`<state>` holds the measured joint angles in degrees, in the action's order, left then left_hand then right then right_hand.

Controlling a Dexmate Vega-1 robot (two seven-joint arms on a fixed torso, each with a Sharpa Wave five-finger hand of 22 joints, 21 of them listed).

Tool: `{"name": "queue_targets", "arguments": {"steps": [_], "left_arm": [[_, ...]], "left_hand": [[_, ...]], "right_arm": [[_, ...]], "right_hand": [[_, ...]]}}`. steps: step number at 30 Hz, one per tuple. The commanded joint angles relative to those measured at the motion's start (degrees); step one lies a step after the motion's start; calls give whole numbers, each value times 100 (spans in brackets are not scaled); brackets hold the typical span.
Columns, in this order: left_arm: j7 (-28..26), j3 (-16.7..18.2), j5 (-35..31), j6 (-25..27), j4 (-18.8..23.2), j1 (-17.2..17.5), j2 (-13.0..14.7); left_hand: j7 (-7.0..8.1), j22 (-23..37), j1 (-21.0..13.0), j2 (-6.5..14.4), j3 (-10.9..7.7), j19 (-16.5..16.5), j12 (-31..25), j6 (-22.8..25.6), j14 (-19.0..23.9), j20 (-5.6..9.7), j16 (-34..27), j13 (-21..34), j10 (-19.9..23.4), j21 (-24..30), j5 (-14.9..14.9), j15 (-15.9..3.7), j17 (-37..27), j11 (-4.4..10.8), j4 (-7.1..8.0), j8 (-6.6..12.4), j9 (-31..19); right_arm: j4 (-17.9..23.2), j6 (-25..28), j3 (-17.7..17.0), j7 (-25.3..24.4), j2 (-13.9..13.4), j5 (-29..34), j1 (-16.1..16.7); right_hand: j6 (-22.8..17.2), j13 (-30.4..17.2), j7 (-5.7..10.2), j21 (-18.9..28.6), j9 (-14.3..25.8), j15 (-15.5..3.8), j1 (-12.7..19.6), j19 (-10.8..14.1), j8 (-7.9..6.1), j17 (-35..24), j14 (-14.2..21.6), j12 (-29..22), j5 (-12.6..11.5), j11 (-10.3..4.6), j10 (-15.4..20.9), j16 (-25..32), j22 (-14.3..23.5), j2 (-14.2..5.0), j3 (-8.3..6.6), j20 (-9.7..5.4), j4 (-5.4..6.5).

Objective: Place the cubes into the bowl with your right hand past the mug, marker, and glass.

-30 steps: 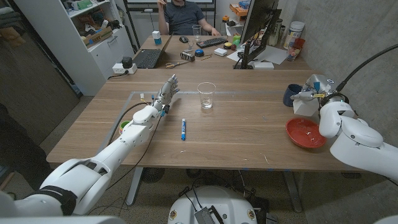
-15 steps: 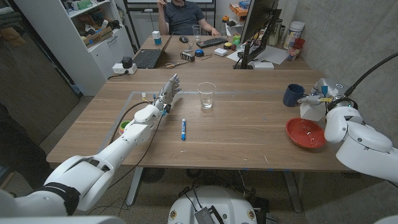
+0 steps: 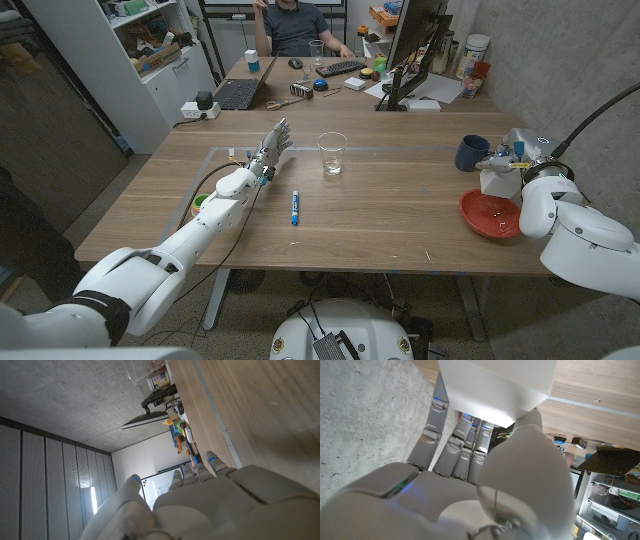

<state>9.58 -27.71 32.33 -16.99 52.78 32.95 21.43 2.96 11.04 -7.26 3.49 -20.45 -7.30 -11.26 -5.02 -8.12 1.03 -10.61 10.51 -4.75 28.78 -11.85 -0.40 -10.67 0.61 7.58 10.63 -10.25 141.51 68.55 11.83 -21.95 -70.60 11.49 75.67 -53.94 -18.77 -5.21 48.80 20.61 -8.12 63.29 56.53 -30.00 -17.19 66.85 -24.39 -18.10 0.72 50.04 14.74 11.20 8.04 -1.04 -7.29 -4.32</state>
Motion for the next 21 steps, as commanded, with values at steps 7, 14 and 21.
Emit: {"name": "queue_targets", "arguments": {"steps": [7,14,21], "left_arm": [[114,41,46,7,9,16,89],[107,51,48,8,51,43,119],[48,57,43,59,193,109,168]], "left_hand": [[-4,13,40,21,28,-10,-28,0,-49,-25,-28,10,-45,-8,-33,-8,-15,-27,12,39,-33],[-6,13,39,22,33,-8,-29,-1,-49,-24,-28,10,-42,-9,-34,-4,-14,-14,11,38,-33],[-7,13,40,22,38,-5,-28,3,-54,-23,-26,10,-43,-11,-35,-4,-14,-20,10,40,-33]], "right_arm": [[-87,241,1166,-27,-83,-223,-977],[-176,218,1357,-75,-76,-313,-1116],[-293,264,1602,-244,21,-249,-1227]], "right_hand": [[-39,-23,45,34,21,-483,1794,23,29,-19,509,11,37,-39,51,31,12,-1734,-5,-567,29],[-48,-34,67,45,25,-484,1787,20,30,-22,500,15,44,-48,54,26,13,-1733,3,-566,44],[-56,-44,74,55,21,-486,1788,16,35,-26,497,18,51,-59,62,23,13,-1727,10,-569,51]]}}
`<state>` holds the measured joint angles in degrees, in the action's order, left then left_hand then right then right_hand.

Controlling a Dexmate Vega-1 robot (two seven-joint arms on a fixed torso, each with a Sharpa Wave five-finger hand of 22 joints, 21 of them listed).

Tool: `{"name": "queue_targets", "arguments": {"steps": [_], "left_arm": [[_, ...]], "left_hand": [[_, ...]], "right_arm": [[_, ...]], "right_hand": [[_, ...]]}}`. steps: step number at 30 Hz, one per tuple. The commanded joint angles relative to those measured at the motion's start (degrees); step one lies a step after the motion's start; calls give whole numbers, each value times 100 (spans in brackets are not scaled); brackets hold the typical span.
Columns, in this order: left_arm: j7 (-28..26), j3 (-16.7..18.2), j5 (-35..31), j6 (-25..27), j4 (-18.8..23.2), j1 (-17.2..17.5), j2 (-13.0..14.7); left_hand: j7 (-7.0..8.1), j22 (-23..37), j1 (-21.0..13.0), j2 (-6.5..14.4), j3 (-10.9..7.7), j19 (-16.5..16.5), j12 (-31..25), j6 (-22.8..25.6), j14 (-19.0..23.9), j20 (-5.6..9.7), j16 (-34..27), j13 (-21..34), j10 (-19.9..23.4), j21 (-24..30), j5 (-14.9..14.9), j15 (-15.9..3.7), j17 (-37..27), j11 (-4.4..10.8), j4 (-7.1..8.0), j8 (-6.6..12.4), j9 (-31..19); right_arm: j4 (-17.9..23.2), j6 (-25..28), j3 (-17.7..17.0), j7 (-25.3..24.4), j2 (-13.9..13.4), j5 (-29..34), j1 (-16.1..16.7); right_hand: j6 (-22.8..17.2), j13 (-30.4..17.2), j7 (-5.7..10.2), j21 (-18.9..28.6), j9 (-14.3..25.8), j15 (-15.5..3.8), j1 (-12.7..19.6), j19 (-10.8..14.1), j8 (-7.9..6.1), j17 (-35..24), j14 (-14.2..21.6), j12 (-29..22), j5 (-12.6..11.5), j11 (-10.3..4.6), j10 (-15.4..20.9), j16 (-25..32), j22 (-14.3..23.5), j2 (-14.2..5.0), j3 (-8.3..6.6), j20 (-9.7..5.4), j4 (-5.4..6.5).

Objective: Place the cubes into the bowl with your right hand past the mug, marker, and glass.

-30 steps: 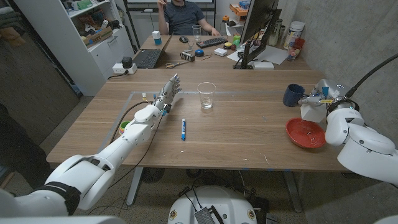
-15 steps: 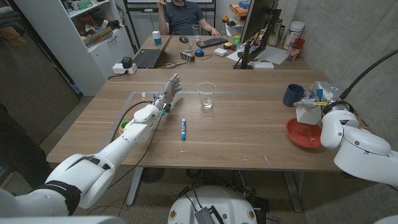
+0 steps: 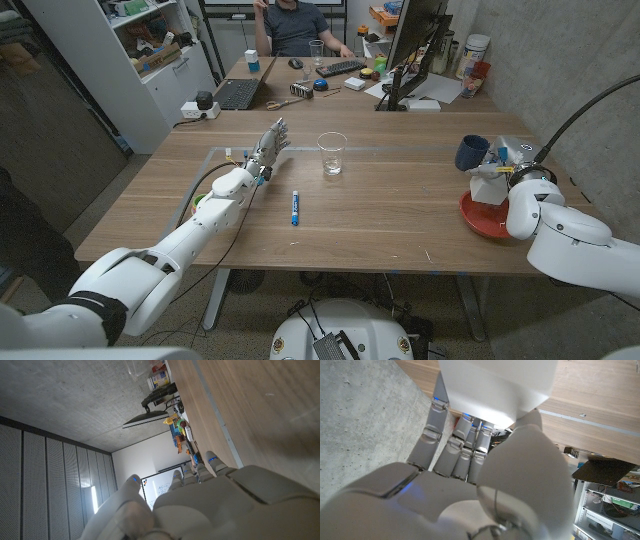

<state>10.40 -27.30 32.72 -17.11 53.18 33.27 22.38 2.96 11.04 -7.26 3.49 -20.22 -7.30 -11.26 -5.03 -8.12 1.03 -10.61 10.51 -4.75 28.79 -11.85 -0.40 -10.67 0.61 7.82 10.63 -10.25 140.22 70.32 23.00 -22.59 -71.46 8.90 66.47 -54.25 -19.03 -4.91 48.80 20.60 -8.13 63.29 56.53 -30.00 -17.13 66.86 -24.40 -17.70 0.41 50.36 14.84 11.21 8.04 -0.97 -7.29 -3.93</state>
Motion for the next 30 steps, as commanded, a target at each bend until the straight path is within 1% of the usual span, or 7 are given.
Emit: {"name": "queue_targets", "arguments": {"steps": [1,5,7,8,13,18,30], "left_arm": [[-45,16,1,73,167,85,75],[-66,14,-3,103,234,113,99],[-89,14,-6,122,269,129,110],[-99,15,-7,118,279,136,110],[-118,11,-17,146,333,153,136],[-157,10,-27,167,378,174,149],[-152,-6,-34,190,381,163,145]], "left_hand": [[-7,13,40,22,16,-6,-30,2,-55,-23,-25,10,-39,-12,-35,0,-14,-20,-14,39,-33],[1,13,40,22,19,-8,-27,2,-54,-23,-26,10,-47,-14,-35,-2,-14,-30,-14,39,-33],[-1,13,40,23,20,-6,-26,3,-54,-23,-26,10,-49,-14,-35,2,-14,-28,-14,39,-33],[2,13,40,23,20,-8,-27,1,-55,-25,-25,10,-48,-15,-35,2,-14,-24,-14,39,-33],[-2,13,41,23,23,-7,-27,4,-55,-23,-25,10,-46,-16,-35,0,-14,-18,-14,40,-33],[-4,13,40,23,26,-6,-29,5,-54,-26,-26,10,-43,-17,-36,-1,-14,-17,-15,40,-33],[6,14,41,23,34,-9,-24,4,-58,-27,-24,10,-55,-21,-37,-1,-14,-28,-16,38,-33]], "right_arm": [[-191,80,526,-210,114,32,-319],[-233,71,567,-169,127,-44,-364],[-266,158,756,-132,155,26,-511],[-287,93,692,-144,160,-31,-464],[-373,98,896,-121,179,28,-610],[-448,-21,872,-161,201,-15,-570],[-592,-60,966,-51,244,-90,-659]], "right_hand": [[-20,-19,45,55,22,-484,1788,14,38,-33,498,19,12,-18,30,13,12,-1728,3,-569,14],[-20,-24,44,65,24,-483,1787,16,41,-36,503,23,15,-13,29,16,14,-1726,8,-570,20],[-23,-27,41,67,26,-483,1790,16,40,-38,506,24,17,-12,29,17,13,-1727,8,-571,21],[-23,-27,46,67,26,-483,1791,14,41,-39,506,25,17,-11,31,17,13,-1729,7,-571,22],[-27,-33,41,79,30,-481,1792,18,42,-43,511,28,21,-24,37,19,14,-1729,11,-571,28],[-33,-35,46,85,33,-483,1800,17,43,-46,510,36,24,-25,37,17,12,-1728,12,-571,30],[-41,-42,59,102,33,-481,1802,10,51,-55,517,47,34,-31,49,18,11,-1721,23,-571,44]]}}
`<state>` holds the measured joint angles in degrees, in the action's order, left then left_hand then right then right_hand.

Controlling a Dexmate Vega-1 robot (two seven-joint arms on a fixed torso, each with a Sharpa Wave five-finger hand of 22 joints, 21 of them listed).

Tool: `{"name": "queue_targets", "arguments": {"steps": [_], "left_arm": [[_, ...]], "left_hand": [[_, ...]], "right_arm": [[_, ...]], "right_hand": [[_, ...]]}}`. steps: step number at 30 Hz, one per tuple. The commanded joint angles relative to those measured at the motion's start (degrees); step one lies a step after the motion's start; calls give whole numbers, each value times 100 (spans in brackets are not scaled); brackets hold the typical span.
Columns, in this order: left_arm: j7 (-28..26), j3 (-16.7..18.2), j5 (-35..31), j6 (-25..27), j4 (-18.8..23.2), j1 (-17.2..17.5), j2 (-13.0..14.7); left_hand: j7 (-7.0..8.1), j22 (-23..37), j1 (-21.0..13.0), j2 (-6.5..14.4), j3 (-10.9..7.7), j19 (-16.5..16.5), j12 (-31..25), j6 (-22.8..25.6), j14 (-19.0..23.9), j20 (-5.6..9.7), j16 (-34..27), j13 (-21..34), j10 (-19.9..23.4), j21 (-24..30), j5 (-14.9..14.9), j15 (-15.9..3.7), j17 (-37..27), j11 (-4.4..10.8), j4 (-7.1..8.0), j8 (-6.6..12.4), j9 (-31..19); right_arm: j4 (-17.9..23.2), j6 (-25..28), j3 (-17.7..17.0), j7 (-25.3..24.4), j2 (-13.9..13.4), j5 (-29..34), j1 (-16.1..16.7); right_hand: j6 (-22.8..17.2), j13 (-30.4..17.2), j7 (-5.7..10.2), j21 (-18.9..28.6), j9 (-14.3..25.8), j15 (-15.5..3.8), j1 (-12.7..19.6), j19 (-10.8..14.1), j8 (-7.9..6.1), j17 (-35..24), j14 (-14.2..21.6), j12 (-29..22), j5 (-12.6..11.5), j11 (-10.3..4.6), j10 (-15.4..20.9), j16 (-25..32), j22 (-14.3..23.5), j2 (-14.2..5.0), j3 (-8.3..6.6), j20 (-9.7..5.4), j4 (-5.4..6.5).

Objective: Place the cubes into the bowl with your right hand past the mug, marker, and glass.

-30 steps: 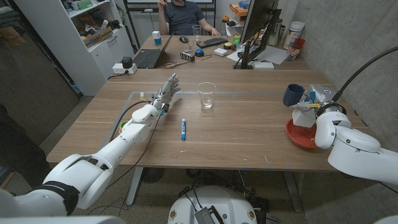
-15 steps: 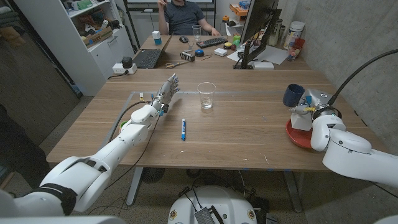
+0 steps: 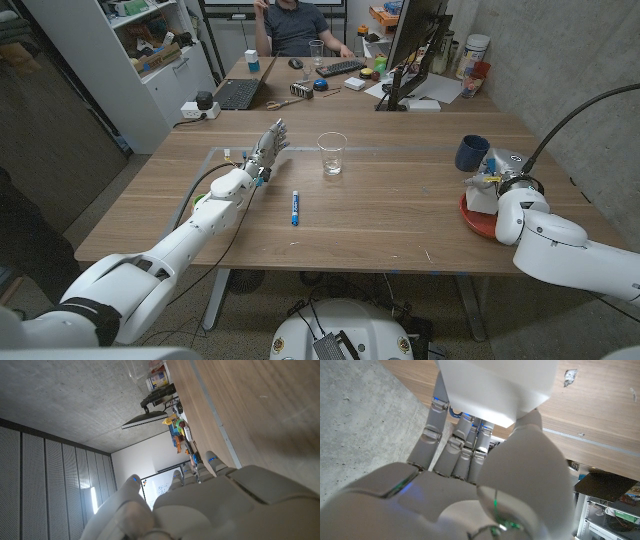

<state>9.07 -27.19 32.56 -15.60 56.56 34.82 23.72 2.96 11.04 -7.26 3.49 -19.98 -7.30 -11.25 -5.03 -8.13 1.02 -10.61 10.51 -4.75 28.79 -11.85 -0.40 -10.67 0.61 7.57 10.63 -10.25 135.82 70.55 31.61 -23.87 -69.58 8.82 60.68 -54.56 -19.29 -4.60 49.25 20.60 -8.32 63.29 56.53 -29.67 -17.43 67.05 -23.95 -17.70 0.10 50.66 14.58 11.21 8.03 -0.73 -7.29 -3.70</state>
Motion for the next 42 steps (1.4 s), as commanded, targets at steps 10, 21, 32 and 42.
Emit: {"name": "queue_targets", "arguments": {"steps": [10,21,32,42], "left_arm": [[-23,-17,-13,62,66,26,25],[-16,-11,-12,40,64,32,31],[6,-9,-3,33,39,22,29],[9,11,12,1,43,36,33]], "left_hand": [[10,14,42,23,17,-9,-23,7,-63,-29,-23,10,-59,-24,-38,5,-14,-25,8,39,-33],[2,14,42,24,23,-10,-26,10,-62,-31,-24,10,-54,-27,-39,-4,-14,-22,8,40,-33],[1,14,43,25,29,-6,-24,13,-66,-26,-23,10,-59,-29,-40,1,-14,-9,8,40,-33],[-1,14,44,26,36,-7,-24,19,-66,-29,-23,10,-59,-32,-41,3,-14,-20,8,42,-33]], "right_arm": [[-292,-97,282,215,106,-110,-237],[-344,-116,340,275,120,-136,-285],[-388,-37,471,373,142,-129,-413],[-335,18,481,466,99,-206,-467]], "right_hand": [[-15,-22,24,67,36,-465,1807,4,22,-31,501,14,39,-1,21,44,7,-1721,4,-570,31],[-15,-30,39,77,43,-464,1810,-6,29,-35,496,27,45,-16,23,39,3,-1718,13,-569,43],[-18,-38,52,82,48,-464,1789,-30,36,-38,477,51,56,-15,1,26,-3,-1719,29,-555,73],[217,30,224,71,-39,-452,1622,-123,220,49,299,197,112,-17,-147,-98,-23,-1807,44,-558,250]]}}
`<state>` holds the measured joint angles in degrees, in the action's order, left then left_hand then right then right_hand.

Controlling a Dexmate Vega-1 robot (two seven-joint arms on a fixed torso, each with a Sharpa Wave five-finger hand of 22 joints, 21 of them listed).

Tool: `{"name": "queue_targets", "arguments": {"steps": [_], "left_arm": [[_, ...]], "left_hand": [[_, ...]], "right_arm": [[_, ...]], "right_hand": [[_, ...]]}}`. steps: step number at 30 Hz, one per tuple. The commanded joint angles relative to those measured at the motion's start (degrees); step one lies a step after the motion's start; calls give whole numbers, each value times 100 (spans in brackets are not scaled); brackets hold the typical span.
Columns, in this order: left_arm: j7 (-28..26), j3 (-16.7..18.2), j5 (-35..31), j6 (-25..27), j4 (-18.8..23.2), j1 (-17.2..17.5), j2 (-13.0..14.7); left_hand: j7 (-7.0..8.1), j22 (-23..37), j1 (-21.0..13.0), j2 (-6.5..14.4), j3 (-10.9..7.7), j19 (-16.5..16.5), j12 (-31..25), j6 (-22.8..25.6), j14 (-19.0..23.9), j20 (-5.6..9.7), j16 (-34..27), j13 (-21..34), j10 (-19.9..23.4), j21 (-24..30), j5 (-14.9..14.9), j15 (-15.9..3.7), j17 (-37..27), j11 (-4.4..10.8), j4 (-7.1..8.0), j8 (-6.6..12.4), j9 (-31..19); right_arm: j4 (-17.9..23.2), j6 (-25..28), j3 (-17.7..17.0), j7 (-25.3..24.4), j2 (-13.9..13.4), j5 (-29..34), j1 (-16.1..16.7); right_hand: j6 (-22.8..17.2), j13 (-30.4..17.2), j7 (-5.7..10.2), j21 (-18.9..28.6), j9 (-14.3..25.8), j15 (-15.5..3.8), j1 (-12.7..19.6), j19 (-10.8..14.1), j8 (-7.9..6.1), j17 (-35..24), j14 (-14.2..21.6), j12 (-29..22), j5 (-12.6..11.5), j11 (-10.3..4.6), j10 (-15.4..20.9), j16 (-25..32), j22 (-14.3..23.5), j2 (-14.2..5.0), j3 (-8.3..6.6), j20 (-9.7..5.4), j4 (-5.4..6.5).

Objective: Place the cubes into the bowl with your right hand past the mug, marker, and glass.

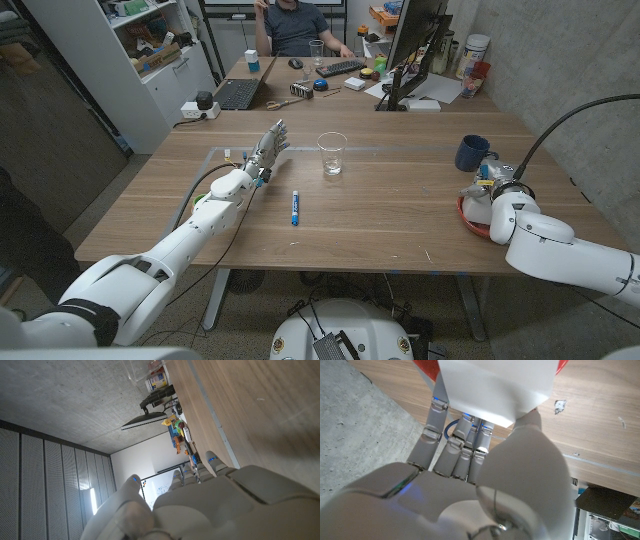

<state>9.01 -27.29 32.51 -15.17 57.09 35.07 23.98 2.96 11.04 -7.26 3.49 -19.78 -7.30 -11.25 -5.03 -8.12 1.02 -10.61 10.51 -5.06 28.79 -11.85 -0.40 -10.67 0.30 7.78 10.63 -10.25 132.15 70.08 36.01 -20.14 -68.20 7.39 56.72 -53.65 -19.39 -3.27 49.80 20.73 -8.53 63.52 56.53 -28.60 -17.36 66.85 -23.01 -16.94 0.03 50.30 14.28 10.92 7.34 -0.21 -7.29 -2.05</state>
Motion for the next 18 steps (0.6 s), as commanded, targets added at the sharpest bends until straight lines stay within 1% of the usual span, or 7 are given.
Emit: {"name": "queue_targets", "arguments": {"steps": [1,3,4,8,14,17,18], "left_arm": [[9,21,11,-54,-14,11,7],[1,24,17,-40,0,17,10],[11,24,20,-43,0,17,10],[-2,25,20,-30,20,31,18],[-15,30,16,-30,62,57,41],[-6,39,24,-40,78,68,52],[-11,41,23,-47,90,75,57]], "left_hand": [[0,15,44,26,17,-7,-24,21,-65,-31,-24,10,-30,-32,-41,3,-14,17,-12,43,-33],[2,15,44,26,19,-2,-26,19,-65,-29,-24,10,-24,-31,-42,4,-14,14,-12,42,-33],[1,15,44,26,19,-3,-27,22,-65,-30,-24,10,-23,-32,-42,5,-14,14,-12,43,-33],[4,15,44,26,21,-2,-25,24,-66,-30,-24,10,-27,-33,-42,3,-14,5,-12,43,-33],[4,15,45,27,25,-3,-23,28,-66,-30,-24,10,-32,-34,-42,3,-14,23,-12,44,-33],[7,15,45,27,27,-2,-25,31,-65,-29,-24,10,-27,-35,-43,3,-14,19,-12,45,-33],[2,15,46,28,28,-6,-25,36,-66,-33,-24,10,-28,-37,-43,0,-14,14,-12,47,-33]], "right_arm": [[41,75,35,112,-41,-83,-79],[49,79,115,78,-69,-2,-100],[50,-41,-42,70,-87,-128,3],[65,11,8,45,-80,-89,-18],[84,-11,-64,42,-91,-156,20],[118,29,-55,99,-118,-178,-11],[124,-49,-102,81,-155,-204,36]], "right_hand": [[167,52,111,12,-70,-430,1592,-137,150,52,295,129,45,-15,-143,-82,3,-1747,-14,-560,98],[268,92,151,2,-122,-441,1515,-192,255,92,230,176,87,10,-172,-124,-7,-1759,-14,-536,174],[347,130,161,13,-170,-442,1456,-201,353,143,148,224,131,10,-221,-176,-10,-1765,-19,-539,232],[410,198,190,32,-255,-439,1346,-199,500,226,21,295,215,25,-286,-240,-21,-1757,-21,-536,329],[481,258,203,36,-327,-435,1239,-203,633,284,-42,377,284,39,-400,-263,-35,-1740,-14,-517,416],[497,310,213,39,-391,-427,1094,-198,729,337,-131,430,343,22,-452,-292,-48,-1709,27,-509,520],[544,339,237,36,-425,-429,1040,-184,796,372,-226,474,369,30,-516,-325,-57,-1697,40,-512,561]]}}
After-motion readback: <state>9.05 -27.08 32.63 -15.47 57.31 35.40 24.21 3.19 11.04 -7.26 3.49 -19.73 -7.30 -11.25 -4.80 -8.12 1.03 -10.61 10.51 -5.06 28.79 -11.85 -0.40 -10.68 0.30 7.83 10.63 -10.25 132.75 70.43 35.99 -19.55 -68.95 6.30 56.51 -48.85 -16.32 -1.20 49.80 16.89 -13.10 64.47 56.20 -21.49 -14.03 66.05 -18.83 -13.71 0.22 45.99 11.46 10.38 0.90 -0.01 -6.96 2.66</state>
